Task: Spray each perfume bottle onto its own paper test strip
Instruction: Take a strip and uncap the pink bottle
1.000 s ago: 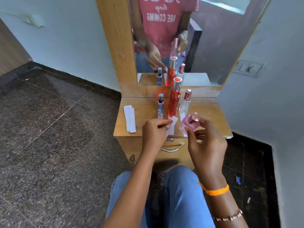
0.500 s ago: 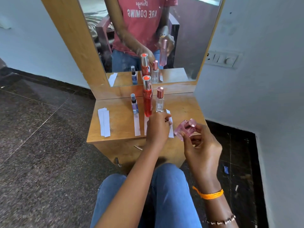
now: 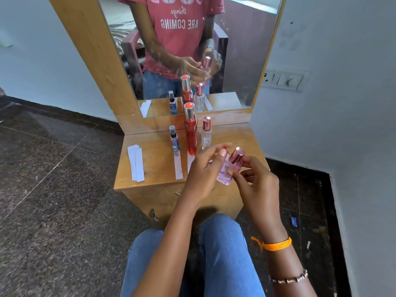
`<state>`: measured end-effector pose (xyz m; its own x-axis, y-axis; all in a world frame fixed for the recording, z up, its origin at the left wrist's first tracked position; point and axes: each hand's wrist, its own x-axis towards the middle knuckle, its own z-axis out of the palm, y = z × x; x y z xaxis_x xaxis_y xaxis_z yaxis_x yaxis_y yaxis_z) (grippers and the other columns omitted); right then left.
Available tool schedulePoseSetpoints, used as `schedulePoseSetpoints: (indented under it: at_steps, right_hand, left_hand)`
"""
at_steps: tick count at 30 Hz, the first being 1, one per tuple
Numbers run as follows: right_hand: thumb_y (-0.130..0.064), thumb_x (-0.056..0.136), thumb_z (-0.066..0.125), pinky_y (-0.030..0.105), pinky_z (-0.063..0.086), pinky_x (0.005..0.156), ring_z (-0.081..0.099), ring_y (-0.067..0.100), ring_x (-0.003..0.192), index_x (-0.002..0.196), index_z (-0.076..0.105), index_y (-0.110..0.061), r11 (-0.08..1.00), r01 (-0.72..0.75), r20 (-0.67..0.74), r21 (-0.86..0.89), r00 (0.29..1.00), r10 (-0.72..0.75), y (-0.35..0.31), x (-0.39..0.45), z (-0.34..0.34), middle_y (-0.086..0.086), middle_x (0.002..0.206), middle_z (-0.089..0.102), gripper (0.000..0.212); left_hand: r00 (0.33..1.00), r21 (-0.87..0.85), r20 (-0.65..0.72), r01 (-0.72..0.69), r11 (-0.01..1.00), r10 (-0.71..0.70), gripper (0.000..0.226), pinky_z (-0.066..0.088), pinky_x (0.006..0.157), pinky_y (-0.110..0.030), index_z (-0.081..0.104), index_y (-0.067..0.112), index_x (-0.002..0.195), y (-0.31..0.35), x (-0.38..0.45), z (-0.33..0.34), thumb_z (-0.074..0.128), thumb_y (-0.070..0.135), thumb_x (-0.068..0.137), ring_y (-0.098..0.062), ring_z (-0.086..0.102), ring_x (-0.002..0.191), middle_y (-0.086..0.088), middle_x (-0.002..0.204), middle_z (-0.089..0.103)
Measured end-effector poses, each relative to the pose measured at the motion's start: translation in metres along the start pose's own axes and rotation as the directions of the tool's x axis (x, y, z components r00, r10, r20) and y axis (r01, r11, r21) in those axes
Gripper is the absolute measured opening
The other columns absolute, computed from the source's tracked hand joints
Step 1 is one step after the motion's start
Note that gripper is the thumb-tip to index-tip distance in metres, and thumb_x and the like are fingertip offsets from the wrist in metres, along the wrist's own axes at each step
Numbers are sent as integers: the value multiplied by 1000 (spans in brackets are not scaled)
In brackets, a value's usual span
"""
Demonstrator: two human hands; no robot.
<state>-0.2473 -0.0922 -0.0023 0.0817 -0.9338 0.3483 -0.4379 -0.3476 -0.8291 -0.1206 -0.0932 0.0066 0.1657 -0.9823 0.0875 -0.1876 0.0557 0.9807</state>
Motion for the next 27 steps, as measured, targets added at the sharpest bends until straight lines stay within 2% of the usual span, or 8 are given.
schedulePoseSetpoints:
  at_steps: [2, 6, 9, 14, 17, 22, 24, 27]
  right_hand:
    - [-4, 81, 70, 12, 47, 62, 63, 3, 71, 103, 64, -21, 995, -3, 49, 96, 999, -2, -5, 1, -1, -11, 84, 67, 29]
    - [-3, 78, 73, 8, 45, 63, 62, 4, 69, 102, 67, -20, 984, -22, 108, 177, 994, 2, -12, -1, -1, -8, 85, 68, 30]
    - [-13, 77, 75, 9, 45, 64, 59, 5, 72, 103, 66, -24, 984, -41, 109, 175, 994, 22, -15, 1, -3, -5, 94, 63, 29]
    - [-24, 83, 70, 13, 41, 63, 54, 8, 68, 99, 69, -21, 984, -44, 108, 174, 994, 26, -27, 10, -2, 2, 87, 60, 17]
    - [-19, 79, 74, 23, 47, 64, 58, 15, 69, 88, 67, -12, 989, -30, 116, 145, 993, 13, -30, 17, 3, 6, 81, 66, 13]
    - [-1, 81, 68, 21, 53, 78, 65, 11, 79, 89, 66, -9, 934, -60, 222, 352, 975, -21, -35, 35, -12, 4, 83, 69, 11]
    - [4, 81, 67, 21, 53, 82, 67, 9, 80, 95, 67, -7, 953, -25, 167, 302, 986, -28, -30, 45, -18, 7, 86, 70, 18]
    - [9, 78, 64, 20, 53, 78, 65, 4, 73, 91, 63, -11, 996, 29, 96, 83, 995, -37, -6, 53, -12, 1, 76, 67, 24]
  left_hand:
    - [991, -106, 101, 99, 989, -89, 27, 49, 85, -18, 61, 22, 118, 1, -11, -4, 50, 28, 94, -5, 64, 99, 2, 107, 69]
    - [995, -176, 33, 93, 980, -89, 28, 53, 81, -24, 63, 16, 116, -2, -20, -11, 58, 24, 89, -8, 68, 92, -1, 98, 71]
    - [997, -113, -49, 50, 992, -56, 25, 55, 80, -30, 66, 18, 110, -5, -26, -15, 62, 24, 86, -11, 68, 90, -2, 99, 71]
    - [989, 38, -140, -39, 999, 44, 17, 51, 74, -21, 67, 22, 103, 3, -32, -18, 63, 20, 86, -6, 64, 86, 3, 97, 70]
    - [987, 58, -147, -59, 997, 67, 17, 49, 71, -16, 67, 26, 100, 5, -35, -19, 64, 19, 85, 2, 62, 81, 11, 91, 68]
    - [994, -82, -80, 72, 994, -79, 20, 52, 80, -28, 64, 20, 107, -2, -39, -28, 60, 26, 88, -17, 65, 96, 1, 101, 68]
    - [989, -177, -68, 117, 977, -130, 23, 53, 80, -28, 64, 19, 107, -6, -41, -29, 62, 28, 86, -18, 66, 97, -3, 104, 68]
    - [983, -214, -116, 115, 970, -143, 24, 51, 77, -23, 64, 18, 108, -9, -41, -29, 64, 25, 85, -14, 63, 95, -1, 104, 67]
